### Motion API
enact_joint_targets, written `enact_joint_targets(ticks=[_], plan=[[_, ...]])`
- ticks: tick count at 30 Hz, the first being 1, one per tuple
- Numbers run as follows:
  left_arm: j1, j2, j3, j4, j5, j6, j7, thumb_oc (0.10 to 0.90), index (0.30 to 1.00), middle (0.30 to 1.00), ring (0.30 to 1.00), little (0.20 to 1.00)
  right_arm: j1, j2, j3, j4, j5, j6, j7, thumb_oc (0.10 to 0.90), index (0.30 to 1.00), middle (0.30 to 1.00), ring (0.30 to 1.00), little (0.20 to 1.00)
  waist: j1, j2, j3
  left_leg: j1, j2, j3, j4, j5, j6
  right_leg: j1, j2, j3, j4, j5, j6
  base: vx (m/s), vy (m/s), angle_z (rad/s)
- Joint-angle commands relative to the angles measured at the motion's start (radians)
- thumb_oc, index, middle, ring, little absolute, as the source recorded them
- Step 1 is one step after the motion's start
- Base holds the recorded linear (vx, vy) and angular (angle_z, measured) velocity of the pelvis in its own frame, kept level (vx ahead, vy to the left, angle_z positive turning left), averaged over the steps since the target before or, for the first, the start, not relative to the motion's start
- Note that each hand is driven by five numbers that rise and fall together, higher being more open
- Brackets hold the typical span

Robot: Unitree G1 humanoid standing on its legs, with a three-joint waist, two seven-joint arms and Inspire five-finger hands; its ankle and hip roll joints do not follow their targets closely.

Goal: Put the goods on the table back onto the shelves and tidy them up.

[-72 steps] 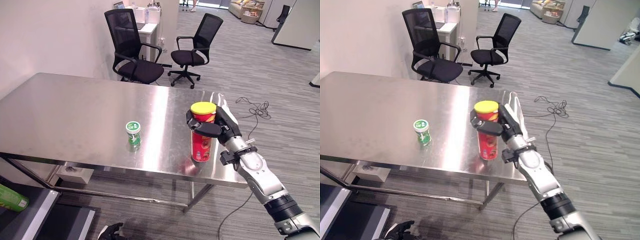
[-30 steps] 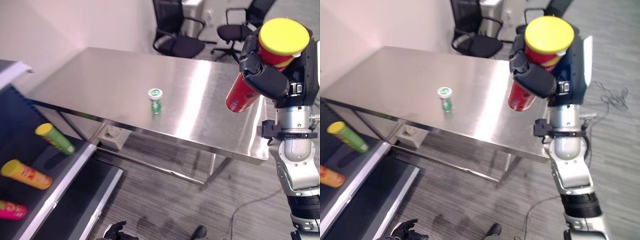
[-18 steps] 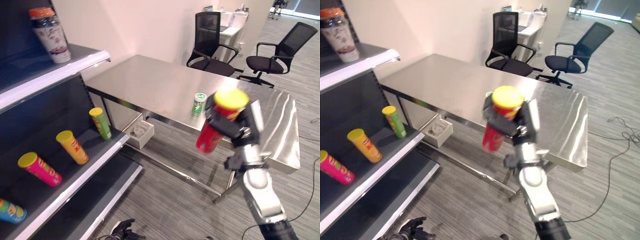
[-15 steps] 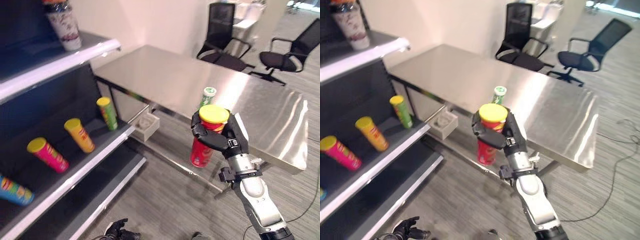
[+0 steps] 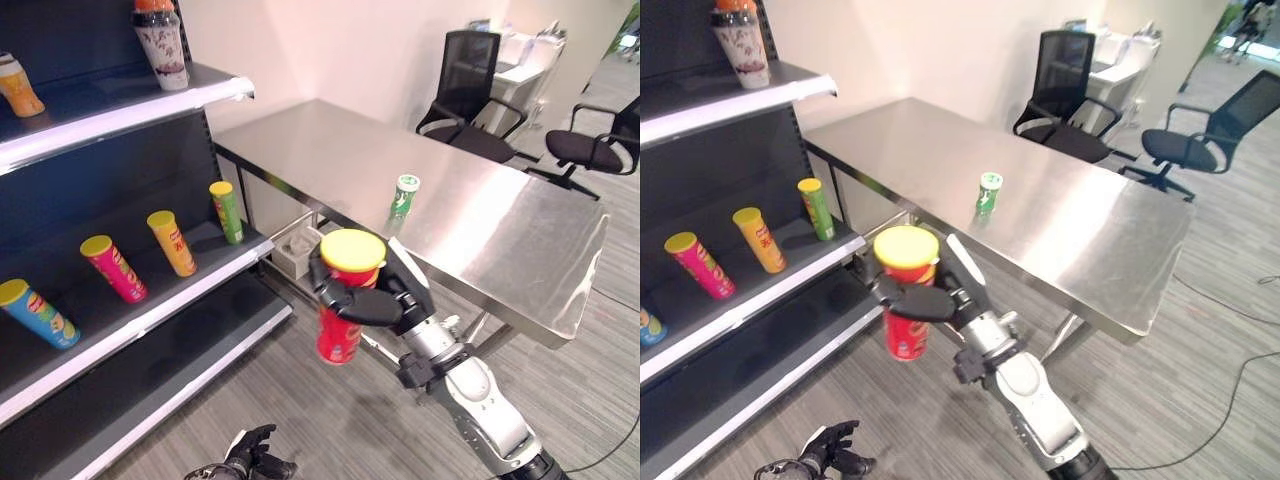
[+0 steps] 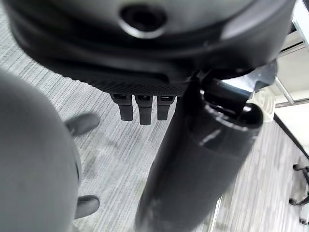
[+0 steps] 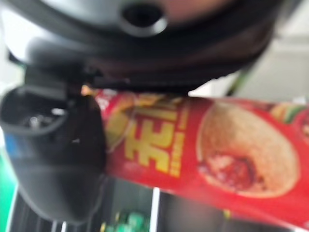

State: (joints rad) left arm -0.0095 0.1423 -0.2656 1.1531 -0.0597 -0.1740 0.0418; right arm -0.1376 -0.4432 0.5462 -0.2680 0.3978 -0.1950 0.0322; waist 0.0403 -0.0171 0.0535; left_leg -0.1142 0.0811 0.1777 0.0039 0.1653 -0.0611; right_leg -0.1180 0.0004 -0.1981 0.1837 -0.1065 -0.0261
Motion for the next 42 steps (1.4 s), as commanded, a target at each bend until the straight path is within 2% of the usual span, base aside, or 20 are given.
enact_joint_targets(ticks=[1,4,5,6,7,9,12,14,16,18,19,20,21,24,25,26,27,28,32,42], plan=[[0.058,-0.030,-0.016,0.024,-0.028,-0.021,0.048,0.800,0.900,0.900,0.900,0.900,-0.131,0.041,-0.045,-0.057,-0.106,-0.054,-0.055,0.400,0.300,0.300,0.300,0.300,0.011,-0.034,0.049,-0.088,-0.078,0.066,0.050,-0.094,0.017,0.156,-0.078,-0.025,-0.271,0.106,0.115,-0.22,0.043,0.57],[0.054,-0.029,0.013,0.029,-0.056,-0.006,0.078,0.800,0.900,0.900,0.900,0.900,-0.170,0.053,-0.006,-0.026,-0.237,-0.012,-0.096,0.400,0.300,0.300,0.300,0.300,-0.002,-0.035,0.061,-0.039,-0.010,0.126,0.070,-0.121,0.004,0.148,-0.109,-0.070,-0.271,0.121,0.114,-0.14,0.072,0.58],[0.053,-0.029,0.023,0.038,-0.051,-0.003,0.088,0.800,0.900,0.900,0.900,0.900,-0.177,0.058,0.003,-0.027,-0.274,-0.004,-0.097,0.400,0.300,0.300,0.300,0.300,-0.008,-0.034,0.058,-0.014,0.007,0.121,0.067,-0.129,0.000,0.144,-0.120,-0.082,-0.269,0.128,0.115,-0.13,0.244,0.78],[0.055,-0.026,0.026,0.050,-0.039,0.000,0.111,0.800,0.900,0.900,0.900,0.900,-0.202,0.071,0.038,-0.017,-0.332,0.007,-0.103,0.400,0.300,0.300,0.300,0.300,-0.014,-0.017,0.048,0.042,0.082,0.070,0.049,-0.112,-0.027,0.131,-0.154,-0.114,-0.253,0.126,0.119,-0.09,0.211,0.76],[0.055,-0.026,0.027,0.050,-0.039,0.000,0.111,0.800,0.900,0.900,0.900,0.900,-0.203,0.072,0.039,-0.016,-0.333,0.007,-0.103,0.400,0.300,0.300,0.300,0.300,-0.016,-0.017,0.047,0.039,0.081,0.069,0.046,-0.108,-0.026,0.128,-0.154,-0.116,-0.253,0.127,0.118,-0.08,0.269,0.67],[0.051,-0.021,0.018,0.052,-0.042,0.005,0.129,0.800,0.900,0.900,0.900,0.900,-0.249,0.096,0.064,0.038,-0.346,0.008,-0.128,0.400,0.300,0.300,0.300,0.300,-0.015,0.011,0.042,0.034,0.192,0.032,-0.013,-0.008,-0.059,0.117,-0.186,-0.127,-0.229,0.104,0.131,-0.03,0.300,0.56],[0.042,-0.014,0.001,0.046,-0.032,0.009,0.140,0.800,0.900,0.900,0.900,0.900,-0.287,0.109,0.072,0.086,-0.347,0.008,-0.149,0.400,0.300,0.300,0.300,0.300,-0.020,0.032,0.055,0.014,0.275,0.033,-0.072,0.076,-0.088,0.116,-0.213,-0.129,-0.195,0.079,0.143,0.00,0.411,0.63],[0.032,0.004,-0.023,0.018,-0.025,0.015,0.166,0.800,0.900,0.900,0.900,0.900,-0.320,0.127,0.086,0.146,-0.357,0.026,-0.177,0.400,0.300,0.300,0.300,0.300,-0.015,0.074,0.057,0.005,0.372,-0.015,-0.091,0.160,-0.146,0.107,-0.289,-0.092,-0.109,0.055,0.177,0.08,0.806,0.60],[0.032,0.010,-0.030,0.003,-0.019,0.013,0.173,0.800,0.900,0.900,0.900,0.900,-0.310,0.127,0.082,0.150,-0.363,0.025,-0.185,0.400,0.300,0.300,0.300,0.300,-0.014,0.081,0.050,0.010,0.383,-0.032,-0.091,0.177,-0.153,0.104,-0.311,-0.083,-0.080,0.050,0.190,0.12,0.490,0.09],[0.034,0.014,-0.054,-0.012,0.008,0.014,0.171,0.800,0.900,0.900,0.900,0.900,-0.282,0.121,0.063,0.132,-0.367,0.031,-0.182,0.400,0.300,0.300,0.300,0.300,-0.023,0.085,0.035,0.013,0.377,-0.035,-0.065,0.094,-0.148,0.113,-0.357,-0.074,-0.035,0.045,0.209,0.21,0.661,0.22],[0.003,0.016,-0.099,-0.009,0.056,0.019,0.155,0.800,0.900,0.900,0.900,0.900,-0.227,0.124,0.025,0.123,-0.395,0.045,-0.180,0.400,0.300,0.300,0.300,0.300,-0.041,0.058,0.038,-0.016,0.321,-0.039,0.040,-0.015,-0.139,0.133,-0.423,-0.059,0.013,0.084,0.232,0.16,0.731,0.35],[-0.010,0.025,-0.111,-0.009,0.068,0.021,0.142,0.800,0.900,0.900,0.900,0.900,-0.206,0.128,0.004,0.125,-0.404,0.052,-0.182,0.400,0.300,0.300,0.300,0.300,-0.045,0.043,0.048,-0.034,0.280,-0.047,0.094,-0.056,-0.119,0.123,-0.458,-0.047,0.066,0.136,0.232,0.09,0.541,0.53],[-0.010,0.026,-0.111,-0.009,0.068,0.021,0.142,0.800,0.900,0.900,0.900,0.900,-0.206,0.128,0.003,0.124,-0.404,0.053,-0.182,0.400,0.300,0.300,0.300,0.300,-0.046,0.040,0.044,-0.043,0.275,-0.047,0.098,-0.056,-0.116,0.117,-0.463,-0.046,0.065,0.140,0.234,0.01,0.347,0.53],[0.007,0.062,-0.161,-0.042,0.121,0.020,0.084,0.800,0.900,0.900,0.900,0.900,-0.168,0.161,-0.026,0.116,-0.420,0.056,-0.200,0.400,0.300,0.300,0.300,0.300,-0.057,0.021,0.061,-0.022,0.167,0.007,0.099,-0.125,-0.029,0.062,-0.564,-0.047,0.194,0.373,0.232,0.07,0.545,0.35],[0.017,0.070,-0.164,-0.043,0.121,0.020,0.088,0.800,0.900,0.900,0.900,0.900,-0.163,0.177,-0.030,0.119,-0.427,0.052,-0.208,0.400,0.300,0.300,0.300,0.300,-0.058,0.026,0.063,0.005,0.139,0.025,0.079,-0.132,-0.010,0.048,-0.581,-0.067,0.240,0.382,0.228,0.22,0.814,0.01],[0.036,0.065,-0.145,-0.032,0.102,0.029,0.092,0.800,0.900,0.900,0.900,0.900,-0.155,0.186,-0.030,0.128,-0.459,0.057,-0.225,0.400,0.300,0.300,0.300,0.300,-0.073,0.039,0.066,0.063,0.091,0.039,0.022,-0.127,0.016,0.005,-0.498,-0.059,0.303,0.308,0.193,0.18,0.577,-0.31],[0.036,0.065,-0.145,-0.032,0.102,0.029,0.092,0.800,0.900,0.900,0.900,0.900,-0.155,0.186,-0.030,0.128,-0.459,0.057,-0.225,0.400,0.300,0.300,0.300,0.300,-0.072,0.039,0.067,0.064,0.091,0.040,0.022,-0.126,0.016,0.004,-0.498,-0.058,0.304,0.308,0.193,0.33,0.858,-0.01],[0.034,0.034,-0.166,0.007,0.109,0.031,0.081,0.800,0.900,0.900,0.900,0.900,-0.168,0.166,-0.040,0.115,-0.477,0.033,-0.266,0.400,0.300,0.300,0.300,0.300,-0.096,0.039,0.090,0.111,0.011,0.032,-0.007,-0.132,0.037,-0.030,-0.195,-0.074,0.194,0.095,0.116,0.20,0.467,-0.14],[0.004,0.023,-0.182,0.009,0.141,0.026,0.089,0.800,0.900,0.900,0.900,0.900,-0.153,0.149,-0.062,0.122,-0.512,0.034,-0.309,0.400,0.300,0.300,0.300,0.300,-0.079,-0.014,0.079,0.127,-0.076,-0.030,-0.034,-0.151,0.044,0.047,-0.092,-0.055,-0.080,0.105,0.107,0.16,0.181,0.56],[0.048,0.011,-0.106,0.002,0.094,0.028,0.116,0.800,0.900,0.900,0.900,0.900,-0.066,0.133,-0.058,0.081,-0.516,0.026,-0.296,0.400,0.300,0.300,0.300,0.300,-0.071,-0.016,0.044,0.128,-0.045,0.012,-0.086,-0.139,0.029,0.111,-0.088,-0.034,-0.255,0.169,0.136,0.06,-0.063,0.14]])
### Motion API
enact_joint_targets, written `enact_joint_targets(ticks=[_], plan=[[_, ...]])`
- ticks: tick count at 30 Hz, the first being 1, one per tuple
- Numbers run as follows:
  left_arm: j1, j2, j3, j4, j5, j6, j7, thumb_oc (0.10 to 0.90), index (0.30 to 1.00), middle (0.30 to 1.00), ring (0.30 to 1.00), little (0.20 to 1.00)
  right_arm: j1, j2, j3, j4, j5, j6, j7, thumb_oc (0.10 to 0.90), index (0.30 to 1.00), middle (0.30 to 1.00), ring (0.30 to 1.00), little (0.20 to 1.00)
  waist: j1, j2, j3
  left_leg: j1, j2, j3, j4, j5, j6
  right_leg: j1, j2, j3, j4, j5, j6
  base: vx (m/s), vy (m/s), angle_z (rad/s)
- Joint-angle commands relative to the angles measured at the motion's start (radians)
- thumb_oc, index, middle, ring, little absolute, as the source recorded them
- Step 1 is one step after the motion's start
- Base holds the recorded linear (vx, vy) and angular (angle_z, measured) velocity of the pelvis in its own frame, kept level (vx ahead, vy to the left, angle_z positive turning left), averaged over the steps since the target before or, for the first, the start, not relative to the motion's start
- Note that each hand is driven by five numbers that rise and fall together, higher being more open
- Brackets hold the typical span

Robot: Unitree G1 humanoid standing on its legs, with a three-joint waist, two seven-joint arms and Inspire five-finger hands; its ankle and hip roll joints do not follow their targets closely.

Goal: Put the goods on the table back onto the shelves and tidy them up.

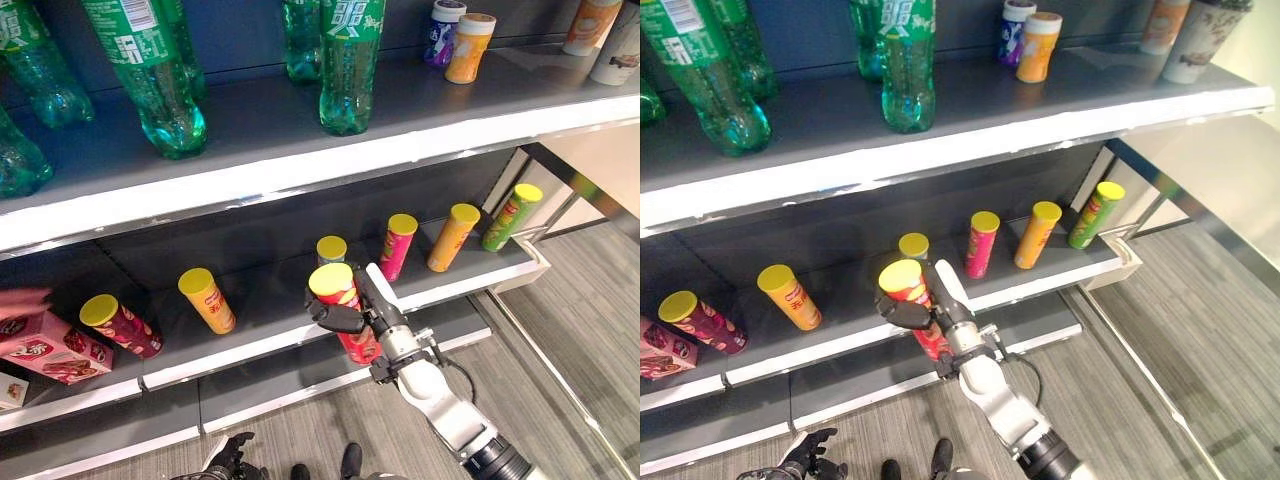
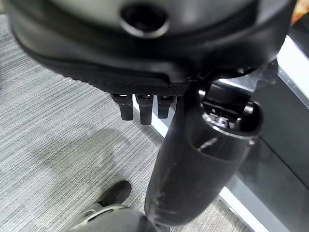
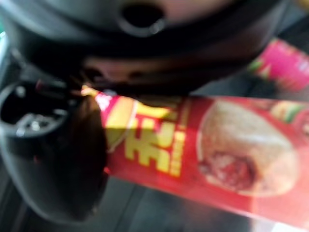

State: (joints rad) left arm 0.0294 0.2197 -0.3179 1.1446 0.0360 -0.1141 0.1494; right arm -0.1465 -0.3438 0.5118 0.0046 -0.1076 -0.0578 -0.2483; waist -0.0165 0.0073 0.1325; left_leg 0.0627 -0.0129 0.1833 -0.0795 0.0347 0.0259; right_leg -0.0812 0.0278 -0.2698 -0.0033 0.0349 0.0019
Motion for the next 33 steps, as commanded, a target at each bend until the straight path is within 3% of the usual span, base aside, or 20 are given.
enact_joint_targets(ticks=[1,4,5,8,10,11,12,16,25,33], plan=[[0.006,-0.070,-0.060,0.009,0.005,-0.038,0.010,0.800,0.900,0.900,0.900,0.900,-0.057,0.034,-0.013,-0.185,-0.010,-0.111,-0.006,0.400,0.300,0.300,0.300,0.300,-0.016,-0.037,-0.037,-0.050,0.051,0.011,-0.004,-0.008,-0.061,0.075,-0.116,0.039,-0.076,0.030,0.111,0.02,-0.067,-0.42],[0.004,-0.091,-0.141,-0.023,0.036,-0.065,0.016,0.800,0.900,0.900,0.900,0.900,-0.078,0.065,0.064,-0.098,-0.047,-0.146,-0.036,0.400,0.300,0.300,0.300,0.300,-0.024,-0.001,-0.026,-0.054,0.059,0.023,-0.006,-0.006,-0.067,0.068,-0.124,0.050,-0.084,0.028,0.115,-0.01,-0.026,-0.24],[0.005,-0.091,-0.141,-0.023,0.035,-0.065,0.016,0.800,0.900,0.900,0.900,0.900,-0.080,0.066,0.066,-0.093,-0.049,-0.150,-0.039,0.400,0.300,0.300,0.300,0.300,-0.023,0.000,-0.026,-0.055,0.059,0.023,-0.006,-0.006,-0.068,0.067,-0.123,0.050,-0.084,0.029,0.115,-0.02,0.007,-0.31],[0.012,-0.097,-0.206,-0.074,0.019,-0.095,0.037,0.800,0.900,0.900,0.900,0.900,-0.170,0.126,0.090,0.050,-0.095,-0.202,-0.186,0.400,0.300,0.300,0.300,0.300,-0.016,0.042,-0.006,-0.075,0.054,0.018,-0.007,0.001,-0.069,0.050,-0.132,0.050,-0.084,0.032,0.117,-0.06,0.032,-0.13],[0.011,-0.087,-0.269,-0.140,0.010,-0.110,0.047,0.800,0.900,0.900,0.900,0.900,-0.286,0.176,0.084,0.152,-0.152,-0.215,-0.326,0.400,0.300,0.300,0.300,0.300,0.008,0.088,0.011,-0.103,0.048,0.002,-0.007,0.011,-0.068,0.025,-0.145,0.043,-0.084,0.037,0.121,-0.11,0.051,0.07],[0.014,-0.081,-0.282,-0.153,0.009,-0.114,0.043,0.800,0.900,0.900,0.900,0.900,-0.315,0.195,0.081,0.170,-0.162,-0.222,-0.342,0.400,0.300,0.300,0.300,0.300,0.019,0.103,0.012,-0.110,0.046,-0.005,-0.007,0.014,-0.068,0.019,-0.151,0.038,-0.084,0.039,0.122,-0.06,0.038,0.07],[0.013,-0.080,-0.282,-0.154,0.009,-0.113,0.042,0.800,0.900,0.900,0.900,0.900,-0.318,0.197,0.081,0.175,-0.163,-0.224,-0.344,0.400,0.300,0.300,0.300,0.300,0.019,0.102,0.012,-0.112,0.046,-0.006,-0.007,0.014,-0.068,0.018,-0.151,0.037,-0.084,0.039,0.122,-0.02,0.022,0.12],[0.023,-0.074,-0.304,-0.161,-0.006,-0.116,0.035,0.800,0.900,0.900,0.900,0.900,-0.411,0.216,0.059,0.224,-0.198,-0.215,-0.405,0.400,0.300,0.300,0.300,0.300,0.066,0.144,0.016,-0.135,0.039,-0.028,-0.008,0.025,-0.069,0.003,-0.163,0.024,-0.084,0.041,0.126,-0.02,0.017,0.36],[-0.030,-0.086,-0.388,-0.146,0.041,-0.127,0.017,0.800,0.900,0.900,0.900,0.900,-0.569,0.199,-0.027,0.289,-0.329,-0.209,-0.552,0.400,0.300,0.300,0.300,0.300,0.152,0.203,0.035,-0.211,0.026,-0.090,-0.008,0.043,-0.072,-0.051,-0.181,-0.005,-0.084,0.049,0.135,-0.03,0.018,0.19],[-0.055,-0.094,-0.385,-0.128,0.040,-0.128,0.008,0.800,0.900,0.900,0.900,0.900,-0.562,0.206,-0.053,0.298,-0.336,-0.202,-0.573,0.400,0.300,0.300,0.300,0.300,0.169,0.207,0.035,-0.232,0.018,-0.113,-0.008,0.041,-0.068,-0.064,-0.184,-0.007,-0.084,0.048,0.132,-0.01,-0.005,0.11]])
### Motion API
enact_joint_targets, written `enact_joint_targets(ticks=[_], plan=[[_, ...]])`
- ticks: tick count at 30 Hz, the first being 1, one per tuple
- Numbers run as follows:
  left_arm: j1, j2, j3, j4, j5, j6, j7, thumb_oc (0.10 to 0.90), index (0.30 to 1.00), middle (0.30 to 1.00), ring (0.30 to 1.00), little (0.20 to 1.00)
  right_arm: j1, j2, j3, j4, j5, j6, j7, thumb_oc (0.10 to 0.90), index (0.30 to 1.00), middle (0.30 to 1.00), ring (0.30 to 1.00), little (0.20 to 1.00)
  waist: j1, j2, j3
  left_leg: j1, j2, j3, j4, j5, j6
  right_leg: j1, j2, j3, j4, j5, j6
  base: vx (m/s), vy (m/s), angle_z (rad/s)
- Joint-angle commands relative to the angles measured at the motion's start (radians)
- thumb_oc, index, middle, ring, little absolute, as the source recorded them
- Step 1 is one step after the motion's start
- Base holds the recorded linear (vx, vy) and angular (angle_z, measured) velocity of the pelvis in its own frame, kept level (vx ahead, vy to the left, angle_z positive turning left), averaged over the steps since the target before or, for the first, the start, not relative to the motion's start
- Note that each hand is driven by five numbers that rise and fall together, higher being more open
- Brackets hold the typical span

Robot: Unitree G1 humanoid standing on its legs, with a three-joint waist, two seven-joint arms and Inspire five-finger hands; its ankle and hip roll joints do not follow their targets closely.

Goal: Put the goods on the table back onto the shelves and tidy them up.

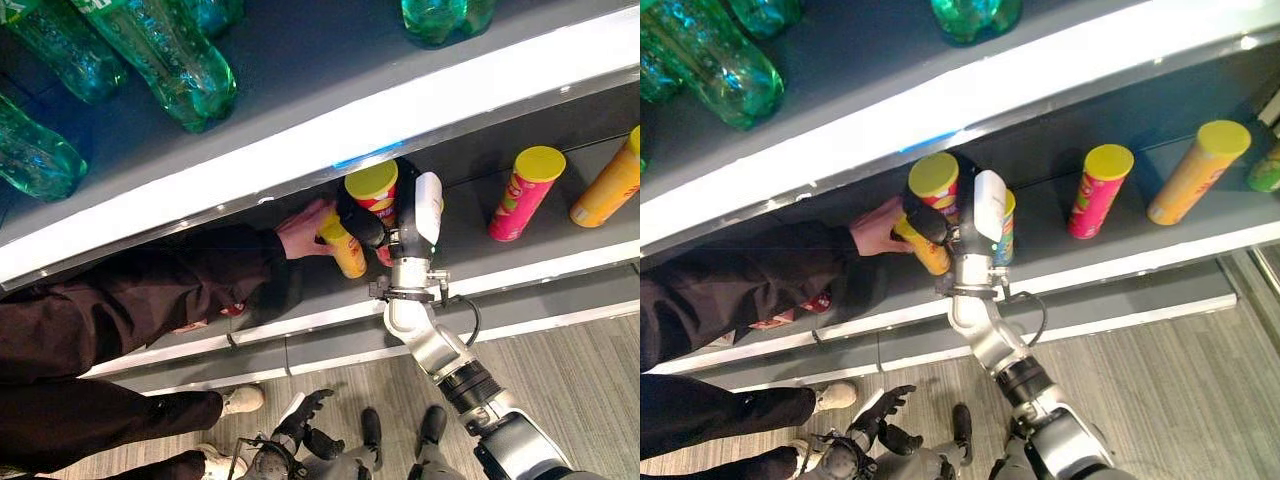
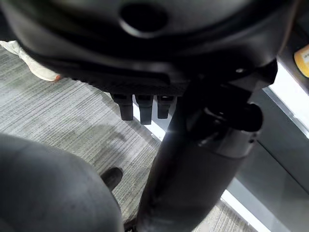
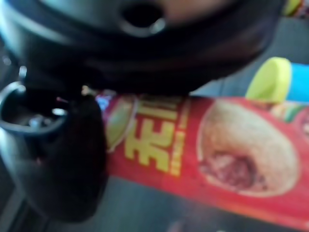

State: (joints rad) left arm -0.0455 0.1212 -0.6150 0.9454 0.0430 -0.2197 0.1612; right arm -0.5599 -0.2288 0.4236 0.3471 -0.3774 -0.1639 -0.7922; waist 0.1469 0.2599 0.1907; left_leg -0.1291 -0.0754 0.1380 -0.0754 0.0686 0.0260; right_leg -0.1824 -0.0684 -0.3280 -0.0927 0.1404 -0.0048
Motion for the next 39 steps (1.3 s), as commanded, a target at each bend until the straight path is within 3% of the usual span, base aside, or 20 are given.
enact_joint_targets(ticks=[1,7,9,14,22,23,26,28,30,32,33,36,39], plan=[[0.020,0.004,-0.088,0.075,0.035,-0.023,-0.004,0.800,0.900,0.900,0.900,0.900,-0.144,0.095,0.036,-0.047,-0.062,-0.099,-0.027,0.400,0.300,0.300,0.300,0.300,0.004,-0.047,-0.025,-0.037,0.081,-0.067,-0.012,0.005,-0.068,0.039,-0.087,0.052,0.005,-0.059,0.138,0.05,-0.021,-0.04],[0.034,0.006,-0.053,0.084,0.042,-0.005,-0.003,0.800,0.900,0.900,0.900,0.900,-0.067,0.105,0.055,-0.100,-0.037,-0.116,-0.003,0.400,0.300,0.300,0.300,0.300,-0.034,-0.087,-0.046,0.014,0.094,-0.045,-0.012,-0.017,-0.066,0.083,-0.077,0.063,0.005,-0.074,0.133,0.05,-0.028,-0.01],[0.049,0.004,-0.017,0.106,0.045,0.005,0.002,0.800,0.900,0.900,0.900,0.900,0.048,0.115,0.089,-0.144,-0.002,-0.138,0.031,0.400,0.300,0.300,0.300,0.300,-0.071,-0.123,-0.059,0.051,0.103,-0.028,-0.012,-0.033,-0.064,0.110,-0.067,0.068,0.005,-0.079,0.129,0.09,-0.047,-0.01],[0.075,-0.007,0.040,0.148,0.044,-0.001,0.042,0.800,0.900,0.900,0.900,0.900,0.286,0.123,0.211,-0.184,0.107,-0.185,0.171,0.400,0.300,0.300,0.300,0.300,-0.144,-0.174,-0.099,0.127,0.111,0.016,-0.012,-0.066,-0.062,0.159,-0.050,0.096,0.005,-0.092,0.127,0.09,0.012,-0.26],[0.094,-0.017,0.066,0.162,0.007,-0.006,0.078,0.800,0.900,0.900,0.900,0.900,0.351,0.132,0.286,-0.181,0.175,-0.211,0.247,0.400,0.300,0.300,0.300,0.300,-0.178,-0.193,-0.106,0.161,0.113,0.031,-0.003,-0.083,-0.062,0.185,-0.041,0.109,0.005,-0.101,0.123,0.01,0.025,-0.13],[0.085,-0.015,0.060,0.150,-0.006,-0.009,0.093,0.800,0.900,0.900,0.900,0.900,0.331,0.135,0.304,-0.174,0.191,-0.219,0.253,0.400,0.300,0.300,0.300,0.300,-0.180,-0.206,-0.083,0.122,0.112,0.033,0.092,-0.106,-0.065,0.188,-0.051,0.111,0.005,-0.093,0.120,-0.09,0.009,-0.04],[0.060,-0.011,0.047,0.123,-0.017,-0.012,0.111,0.800,0.900,0.900,0.900,0.900,0.295,0.140,0.308,-0.167,0.204,-0.219,0.241,0.400,0.300,0.300,0.300,0.300,-0.184,-0.219,-0.056,0.047,0.147,0.046,0.203,-0.125,-0.087,0.180,-0.070,0.099,0.011,-0.092,0.117,-0.16,0.046,0.00],[0.058,-0.006,0.039,0.106,-0.016,-0.013,0.115,0.800,0.900,0.900,0.900,0.900,0.279,0.141,0.304,-0.165,0.210,-0.211,0.239,0.400,0.300,0.300,0.300,0.300,-0.182,-0.218,-0.053,0.037,0.169,0.050,0.226,-0.133,-0.092,0.179,-0.073,0.098,0.012,-0.090,0.118,-0.05,0.138,0.13],[0.065,0.001,0.037,0.105,-0.003,-0.011,0.121,0.800,0.900,0.900,0.900,0.900,0.248,0.130,0.310,-0.180,0.205,-0.202,0.248,0.400,0.300,0.300,0.300,0.300,-0.175,-0.221,-0.058,0.056,0.233,0.018,0.186,-0.105,-0.110,0.170,-0.106,0.116,0.029,-0.080,0.132,-0.02,0.297,0.00],[0.055,-0.003,0.041,0.121,-0.018,-0.004,0.128,0.800,0.900,0.900,0.900,0.900,0.240,0.129,0.318,-0.174,0.240,-0.196,0.271,0.400,0.300,0.300,0.300,0.300,-0.180,-0.216,-0.058,0.062,0.307,-0.021,0.135,-0.042,-0.142,0.148,-0.141,0.131,0.046,-0.082,0.151,-0.06,0.472,-0.25],[0.042,-0.007,0.043,0.134,-0.021,0.009,0.130,0.800,0.900,0.900,0.900,0.900,0.248,0.127,0.323,-0.156,0.279,-0.183,0.288,0.400,0.300,0.300,0.300,0.300,-0.186,-0.195,-0.069,0.080,0.360,-0.055,0.068,0.012,-0.172,0.138,-0.162,0.151,0.059,-0.097,0.173,-0.04,0.466,-0.26],[0.032,-0.024,0.025,0.148,-0.010,0.012,0.128,0.800,0.900,0.900,0.900,0.900,0.258,0.118,0.320,-0.146,0.300,-0.175,0.292,0.400,0.300,0.300,0.300,0.300,-0.195,-0.168,-0.078,0.087,0.387,-0.100,0.025,0.055,-0.203,0.125,-0.190,0.177,0.088,-0.104,0.197,-0.01,0.491,-0.04],[0.023,-0.037,0.000,0.167,0.030,0.019,0.117,0.800,0.900,0.900,0.900,0.900,0.271,0.109,0.310,-0.138,0.312,-0.166,0.303,0.400,0.300,0.300,0.300,0.300,-0.211,-0.152,-0.098,0.116,0.373,-0.100,0.003,0.011,-0.212,0.112,-0.229,0.183,0.112,-0.095,0.220,0.00,0.449,-0.09]])
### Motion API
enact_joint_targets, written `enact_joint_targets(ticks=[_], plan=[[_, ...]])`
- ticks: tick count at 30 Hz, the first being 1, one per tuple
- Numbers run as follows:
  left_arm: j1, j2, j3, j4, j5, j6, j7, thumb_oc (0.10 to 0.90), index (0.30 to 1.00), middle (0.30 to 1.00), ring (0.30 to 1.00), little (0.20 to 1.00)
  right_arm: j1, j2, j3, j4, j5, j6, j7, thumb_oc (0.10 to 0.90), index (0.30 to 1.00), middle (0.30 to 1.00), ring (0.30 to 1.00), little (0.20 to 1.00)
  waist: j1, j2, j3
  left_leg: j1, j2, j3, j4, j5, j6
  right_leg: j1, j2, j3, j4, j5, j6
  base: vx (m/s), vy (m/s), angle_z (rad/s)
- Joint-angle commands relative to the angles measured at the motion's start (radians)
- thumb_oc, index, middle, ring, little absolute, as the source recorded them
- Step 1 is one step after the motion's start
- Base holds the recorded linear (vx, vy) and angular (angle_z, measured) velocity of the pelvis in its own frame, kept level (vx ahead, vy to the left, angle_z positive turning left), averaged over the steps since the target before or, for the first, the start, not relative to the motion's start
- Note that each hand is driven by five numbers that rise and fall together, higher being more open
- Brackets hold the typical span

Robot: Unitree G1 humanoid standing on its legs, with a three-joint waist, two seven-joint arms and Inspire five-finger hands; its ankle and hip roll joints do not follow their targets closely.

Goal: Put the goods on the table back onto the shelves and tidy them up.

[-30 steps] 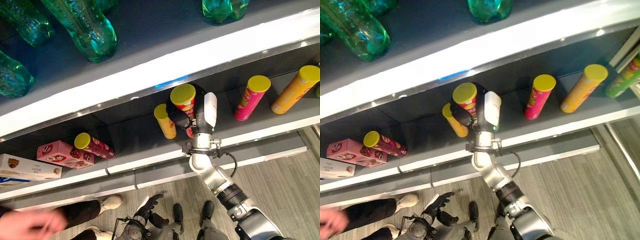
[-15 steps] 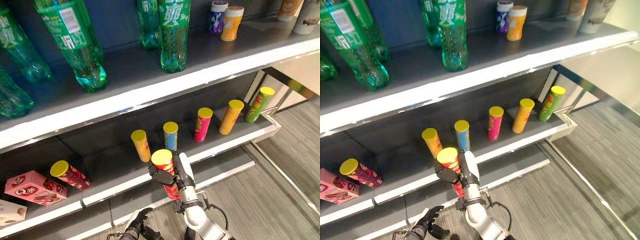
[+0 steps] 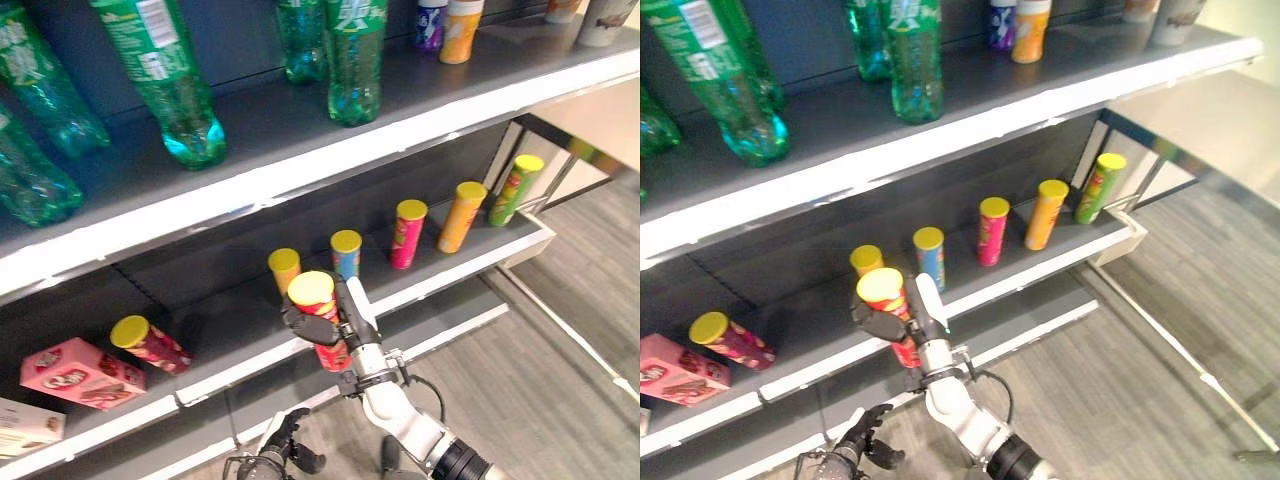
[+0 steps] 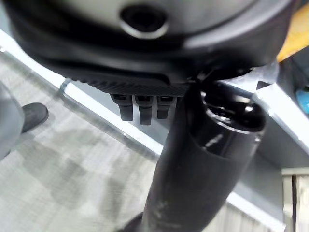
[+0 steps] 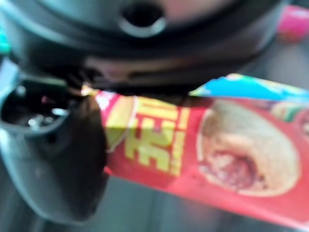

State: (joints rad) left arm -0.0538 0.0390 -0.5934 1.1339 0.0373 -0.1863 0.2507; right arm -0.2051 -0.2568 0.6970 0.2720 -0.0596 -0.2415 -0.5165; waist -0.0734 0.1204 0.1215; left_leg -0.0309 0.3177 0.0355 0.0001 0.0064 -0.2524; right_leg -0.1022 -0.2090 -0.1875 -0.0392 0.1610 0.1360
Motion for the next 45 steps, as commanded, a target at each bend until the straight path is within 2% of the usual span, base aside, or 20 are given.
enact_joint_targets(ticks=[1,4,5,6,8,9,10,11,12,16,18,22,24,25,27,32,33,36,41,45], plan=[[0.040,0.045,-0.036,-0.014,0.074,-0.009,0.005,0.800,0.900,0.900,0.900,0.900,-0.072,0.133,0.006,-0.086,-0.009,-0.077,0.021,0.400,0.300,0.300,0.300,0.300,-0.002,-0.014,-0.042,0.040,-0.065,0.010,-0.074,0.021,0.077,0.039,-0.136,0.047,0.063,-0.088,0.097,0.02,0.512,-0.10],[0.049,0.058,-0.031,-0.011,0.094,-0.005,-0.011,0.800,0.900,0.900,0.900,0.900,-0.056,0.132,-0.029,-0.105,-0.034,-0.063,0.001,0.400,0.300,0.300,0.300,0.300,-0.001,-0.036,-0.040,0.063,-0.138,0.028,-0.066,-0.022,0.113,0.037,-0.196,0.055,0.102,-0.056,0.104,-0.02,0.433,0.38],[0.055,0.072,-0.004,-0.012,0.089,0.002,-0.010,0.800,0.900,0.900,0.900,0.900,-0.061,0.138,-0.053,-0.137,-0.071,-0.048,-0.020,0.400,0.300,0.300,0.300,0.300,0.017,-0.048,-0.014,0.090,-0.191,0.075,-0.070,-0.044,0.150,0.002,-0.256,-0.006,0.156,0.003,0.088,-0.07,0.717,0.25],[0.074,0.070,0.041,0.000,0.074,0.010,-0.004,0.800,0.900,0.900,0.900,0.900,-0.074,0.136,-0.072,-0.151,-0.112,-0.029,-0.039,0.400,0.300,0.300,0.300,0.300,0.049,-0.046,-0.008,0.121,-0.222,0.133,-0.084,-0.066,0.167,-0.001,-0.296,-0.159,0.192,0.002,0.075,-0.11,0.569,-0.28],[0.089,0.062,0.060,0.017,0.072,0.014,0.000,0.800,0.900,0.900,0.900,0.900,-0.073,0.135,-0.067,-0.161,-0.149,-0.019,-0.053,0.400,0.300,0.300,0.300,0.300,0.052,-0.056,0.004,0.132,-0.244,0.156,-0.086,-0.058,0.183,0.012,-0.295,-0.232,0.220,-0.011,0.051,-0.09,0.339,-0.91],[0.109,0.061,0.073,0.021,0.061,0.013,0.004,0.800,0.900,0.900,0.900,0.900,-0.063,0.133,-0.065,-0.162,-0.158,-0.023,-0.068,0.400,0.300,0.300,0.300,0.300,0.049,-0.067,0.013,0.126,-0.263,0.165,-0.086,-0.038,0.206,0.009,-0.209,-0.206,0.273,-0.067,0.028,-0.08,0.264,-0.79],[0.109,0.061,0.073,0.021,0.061,0.012,0.005,0.800,0.900,0.900,0.900,0.900,-0.063,0.133,-0.064,-0.161,-0.158,-0.024,-0.069,0.400,0.300,0.300,0.300,0.300,0.053,-0.067,0.014,0.128,-0.262,0.169,-0.086,-0.039,0.204,0.005,-0.208,-0.200,0.278,-0.070,0.026,-0.11,0.221,-0.39],[0.120,0.066,0.082,0.017,0.056,0.012,0.004,0.800,0.900,0.900,0.900,0.900,-0.061,0.127,-0.066,-0.161,-0.155,-0.028,-0.075,0.400,0.300,0.300,0.300,0.300,0.052,-0.070,0.017,0.114,-0.275,0.166,-0.086,-0.020,0.216,0.002,-0.133,-0.163,0.300,-0.107,0.012,-0.10,0.158,-0.39],[0.140,0.075,0.087,0.008,0.050,0.012,-0.002,0.800,0.900,0.900,0.900,0.900,-0.058,0.118,-0.058,-0.160,-0.152,-0.039,-0.082,0.400,0.300,0.300,0.300,0.300,0.062,-0.071,0.022,0.097,-0.297,0.163,-0.081,0.000,0.228,0.009,-0.008,-0.118,0.345,-0.188,-0.012,-0.11,0.160,-0.33],[0.144,0.076,0.109,0.021,0.029,0.004,0.012,0.800,0.900,0.900,0.900,0.900,-0.060,0.119,-0.039,-0.152,-0.155,-0.056,-0.090,0.400,0.300,0.300,0.300,0.300,0.098,-0.098,0.024,0.082,-0.318,0.167,-0.078,0.007,0.221,0.079,0.035,-0.145,0.257,-0.238,-0.050,-0.07,0.006,-0.03],[0.129,0.069,0.131,0.011,-0.010,-0.005,0.029,0.800,0.900,0.900,0.900,0.900,-0.063,0.112,-0.024,-0.139,-0.151,-0.054,-0.083,0.400,0.300,0.300,0.300,0.300,0.107,-0.101,0.029,0.053,-0.300,0.169,-0.075,0.016,0.214,0.082,0.067,-0.111,0.171,-0.214,-0.045,-0.11,-0.136,-0.27],[0.132,0.057,0.125,-0.017,-0.065,-0.021,0.045,0.800,0.900,0.900,0.900,0.900,-0.063,0.092,-0.012,-0.151,-0.148,-0.063,-0.069,0.400,0.300,0.300,0.300,0.300,0.116,-0.103,0.048,-0.009,-0.270,0.154,-0.071,0.040,0.207,0.079,0.082,-0.134,0.082,-0.177,-0.039,-0.13,-0.097,-0.04],[0.080,0.050,0.115,-0.017,-0.118,-0.025,0.068,0.800,0.900,0.900,0.900,0.900,-0.123,0.089,0.012,-0.134,-0.151,-0.080,-0.094,0.400,0.300,0.300,0.300,0.300,0.126,-0.106,0.106,-0.150,-0.250,0.104,0.012,0.088,0.183,0.037,0.069,-0.156,0.073,-0.161,-0.044,-0.54,-0.100,0.64],[0.056,0.053,0.109,-0.041,-0.161,-0.043,0.088,0.800,0.900,0.900,0.900,0.900,-0.187,0.085,0.043,-0.125,-0.146,-0.086,-0.092,0.400,0.300,0.300,0.300,0.300,0.107,-0.117,0.136,-0.149,-0.228,0.113,0.140,-0.035,0.193,-0.060,0.018,-0.186,0.131,-0.147,-0.049,-0.55,-0.043,0.79],[0.056,0.052,0.104,-0.053,-0.187,-0.033,0.074,0.800,0.900,0.900,0.900,0.900,-0.191,0.096,0.047,-0.133,-0.148,-0.083,-0.103,0.400,0.300,0.300,0.300,0.300,0.097,-0.103,0.132,-0.153,-0.224,0.125,0.150,-0.030,0.197,-0.070,0.020,-0.200,0.143,-0.147,-0.049,-0.17,0.078,0.60],[0.077,0.071,0.133,-0.024,-0.156,-0.023,0.076,0.800,0.900,0.900,0.900,0.900,-0.217,0.124,0.014,-0.121,-0.168,-0.075,-0.108,0.400,0.300,0.300,0.300,0.300,0.092,-0.065,0.129,-0.080,-0.259,0.150,-0.017,0.016,0.219,-0.157,-0.018,-0.168,0.294,-0.127,-0.025,-0.07,0.120,0.18],[0.082,0.085,0.150,-0.031,-0.187,-0.030,0.084,0.800,0.900,0.900,0.900,0.900,-0.224,0.128,0.003,-0.112,-0.169,-0.083,-0.136,0.400,0.300,0.300,0.300,0.300,0.097,-0.052,0.128,-0.078,-0.262,0.140,-0.067,0.042,0.216,-0.156,-0.005,-0.123,0.273,-0.129,-0.020,-0.20,-0.021,-0.28],[0.106,0.089,0.170,-0.029,-0.218,-0.029,0.076,0.800,0.900,0.900,0.900,0.900,-0.218,0.127,-0.010,-0.119,-0.183,-0.079,-0.161,0.400,0.300,0.300,0.300,0.300,0.114,-0.049,0.119,-0.075,-0.259,0.130,-0.066,0.048,0.216,-0.119,0.010,-0.115,0.226,-0.144,-0.032,-0.05,-0.092,0.12],[0.168,0.061,0.236,0.042,-0.315,-0.028,0.045,0.800,0.900,0.900,0.900,0.900,-0.188,0.107,-0.045,-0.155,-0.237,-0.078,-0.204,0.400,0.300,0.300,0.300,0.300,0.142,-0.051,0.107,-0.080,-0.232,0.098,-0.057,0.079,0.195,-0.039,0.043,-0.148,0.132,-0.155,-0.039,0.02,-0.213,0.31],[0.154,0.036,0.198,0.068,-0.292,-0.027,0.036,0.800,0.900,0.900,0.900,0.900,-0.179,0.083,-0.066,-0.183,-0.287,-0.082,-0.232,0.400,0.300,0.300,0.300,0.300,0.137,-0.039,0.115,-0.121,-0.192,0.067,-0.076,0.129,0.165,-0.023,0.073,-0.182,0.074,-0.148,-0.045,-0.08,-0.184,0.25]])
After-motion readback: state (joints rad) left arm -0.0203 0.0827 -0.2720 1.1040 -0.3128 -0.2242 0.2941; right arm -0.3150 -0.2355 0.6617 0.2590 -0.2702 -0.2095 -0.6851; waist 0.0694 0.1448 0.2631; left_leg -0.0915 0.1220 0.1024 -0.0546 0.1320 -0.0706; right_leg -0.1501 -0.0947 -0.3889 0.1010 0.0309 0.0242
